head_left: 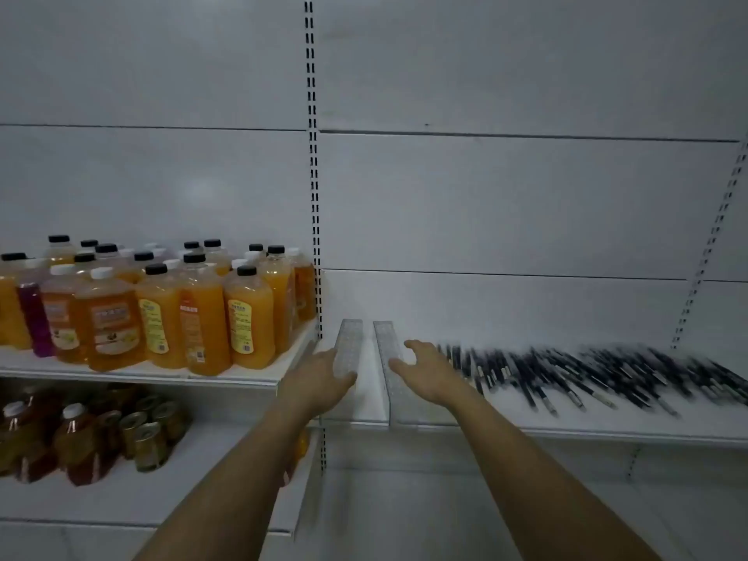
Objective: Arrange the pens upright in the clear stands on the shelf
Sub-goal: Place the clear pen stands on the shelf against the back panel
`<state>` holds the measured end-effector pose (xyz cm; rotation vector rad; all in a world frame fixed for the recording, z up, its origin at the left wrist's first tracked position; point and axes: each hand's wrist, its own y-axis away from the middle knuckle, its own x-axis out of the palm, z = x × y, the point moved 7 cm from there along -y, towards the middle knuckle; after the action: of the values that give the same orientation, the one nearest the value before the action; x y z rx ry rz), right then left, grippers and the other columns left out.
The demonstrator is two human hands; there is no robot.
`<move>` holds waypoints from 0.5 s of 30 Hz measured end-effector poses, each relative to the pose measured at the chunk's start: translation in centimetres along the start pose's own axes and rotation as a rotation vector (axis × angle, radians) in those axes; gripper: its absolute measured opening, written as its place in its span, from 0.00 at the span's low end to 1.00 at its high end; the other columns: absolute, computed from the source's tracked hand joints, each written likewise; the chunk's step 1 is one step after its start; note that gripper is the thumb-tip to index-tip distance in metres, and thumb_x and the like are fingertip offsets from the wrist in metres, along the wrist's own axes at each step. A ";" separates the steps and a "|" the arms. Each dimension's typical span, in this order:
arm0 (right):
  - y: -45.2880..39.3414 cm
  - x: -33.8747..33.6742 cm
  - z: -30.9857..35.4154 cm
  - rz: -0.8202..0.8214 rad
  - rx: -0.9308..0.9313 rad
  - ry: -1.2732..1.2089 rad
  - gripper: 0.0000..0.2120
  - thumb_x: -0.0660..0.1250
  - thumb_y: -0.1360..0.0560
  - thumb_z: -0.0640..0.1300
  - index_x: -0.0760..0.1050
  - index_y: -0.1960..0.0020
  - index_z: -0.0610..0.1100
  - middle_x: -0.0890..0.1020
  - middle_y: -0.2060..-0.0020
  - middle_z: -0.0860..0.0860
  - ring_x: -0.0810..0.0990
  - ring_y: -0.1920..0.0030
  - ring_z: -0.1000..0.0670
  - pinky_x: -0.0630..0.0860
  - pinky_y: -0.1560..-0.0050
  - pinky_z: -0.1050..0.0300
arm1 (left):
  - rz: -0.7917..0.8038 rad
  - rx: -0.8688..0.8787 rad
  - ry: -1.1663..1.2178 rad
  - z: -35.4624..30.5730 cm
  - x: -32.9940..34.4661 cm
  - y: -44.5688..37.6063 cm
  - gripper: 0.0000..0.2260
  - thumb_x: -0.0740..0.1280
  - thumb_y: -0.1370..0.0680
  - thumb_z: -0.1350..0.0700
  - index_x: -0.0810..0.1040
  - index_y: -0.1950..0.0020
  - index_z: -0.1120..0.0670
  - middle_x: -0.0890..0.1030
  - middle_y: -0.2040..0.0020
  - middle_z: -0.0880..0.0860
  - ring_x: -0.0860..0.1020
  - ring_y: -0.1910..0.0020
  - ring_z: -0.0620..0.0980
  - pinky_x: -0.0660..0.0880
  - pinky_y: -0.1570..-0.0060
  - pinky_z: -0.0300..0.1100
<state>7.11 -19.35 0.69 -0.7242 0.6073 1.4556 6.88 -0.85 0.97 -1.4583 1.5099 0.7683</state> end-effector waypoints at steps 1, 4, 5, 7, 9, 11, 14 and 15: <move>-0.2 0.5 -0.1 0.000 0.004 -0.038 0.34 0.61 0.19 0.58 0.55 0.20 0.44 0.58 0.21 0.46 0.59 0.23 0.44 0.59 0.25 0.49 | 0.007 -0.008 0.030 0.2 0.5 -0.3 0.29 0.60 0.19 0.41 0.60 0.21 0.50 0.63 0.21 0.52 0.64 0.25 0.54 0.65 0.31 0.51; -1.0 2.1 -0.9 0.005 0.054 -0.120 0.38 0.64 0.20 0.55 0.51 0.19 0.42 0.54 0.20 0.45 0.58 0.22 0.44 0.58 0.25 0.51 | 0.017 -0.043 0.193 0.9 2.2 -1.2 0.25 0.63 0.20 0.45 0.65 0.25 0.52 0.71 0.27 0.53 0.73 0.34 0.53 0.69 0.42 0.43; -1.4 2.7 -1.2 0.000 0.072 -0.149 0.39 0.66 0.21 0.55 0.49 0.19 0.42 0.53 0.20 0.45 0.57 0.22 0.44 0.58 0.25 0.50 | 0.010 -0.063 0.260 1.1 2.8 -1.6 0.25 0.64 0.20 0.47 0.66 0.25 0.53 0.72 0.28 0.54 0.74 0.36 0.52 0.68 0.45 0.41; -1.8 3.7 -1.7 -0.015 0.118 -0.208 0.43 0.68 0.22 0.53 0.47 0.19 0.40 0.52 0.20 0.45 0.56 0.21 0.44 0.58 0.25 0.50 | 0.022 -0.135 0.392 1.9 3.7 -2.0 0.27 0.66 0.20 0.48 0.64 0.25 0.56 0.71 0.27 0.56 0.73 0.35 0.53 0.67 0.45 0.40; -2.1 4.6 -2.4 -0.020 0.169 -0.283 0.45 0.71 0.23 0.51 0.45 0.19 0.39 0.54 0.20 0.44 0.58 0.22 0.43 0.61 0.27 0.52 | 0.041 -0.192 0.476 2.7 4.7 -2.4 0.30 0.68 0.21 0.47 0.62 0.24 0.57 0.70 0.26 0.56 0.71 0.31 0.56 0.67 0.42 0.41; -1.9 5.3 -3.1 -0.022 0.233 -0.330 0.44 0.71 0.23 0.49 0.47 0.20 0.38 0.59 0.22 0.43 0.63 0.25 0.43 0.67 0.34 0.55 | 0.055 -0.235 0.537 3.6 5.7 -3.0 0.32 0.71 0.24 0.46 0.63 0.25 0.56 0.71 0.27 0.55 0.72 0.31 0.56 0.68 0.42 0.41; -2.0 5.8 -4.1 -0.027 0.300 -0.367 0.36 0.70 0.24 0.48 0.57 0.23 0.38 0.70 0.31 0.44 0.72 0.42 0.47 0.71 0.45 0.57 | 0.058 -0.296 0.646 4.5 6.6 -3.5 0.31 0.74 0.27 0.47 0.68 0.28 0.57 0.75 0.31 0.55 0.75 0.37 0.55 0.71 0.45 0.42; -2.0 5.8 -4.1 -0.035 0.305 -0.377 0.35 0.70 0.24 0.48 0.58 0.24 0.38 0.72 0.35 0.45 0.71 0.46 0.49 0.71 0.47 0.57 | 0.050 -0.303 0.683 4.5 6.7 -3.6 0.29 0.74 0.26 0.50 0.69 0.30 0.57 0.76 0.33 0.56 0.76 0.40 0.54 0.71 0.47 0.41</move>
<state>9.55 -18.60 -6.19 -0.2123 0.5039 1.3815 11.62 -0.20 -6.47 -2.0534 1.9979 0.5656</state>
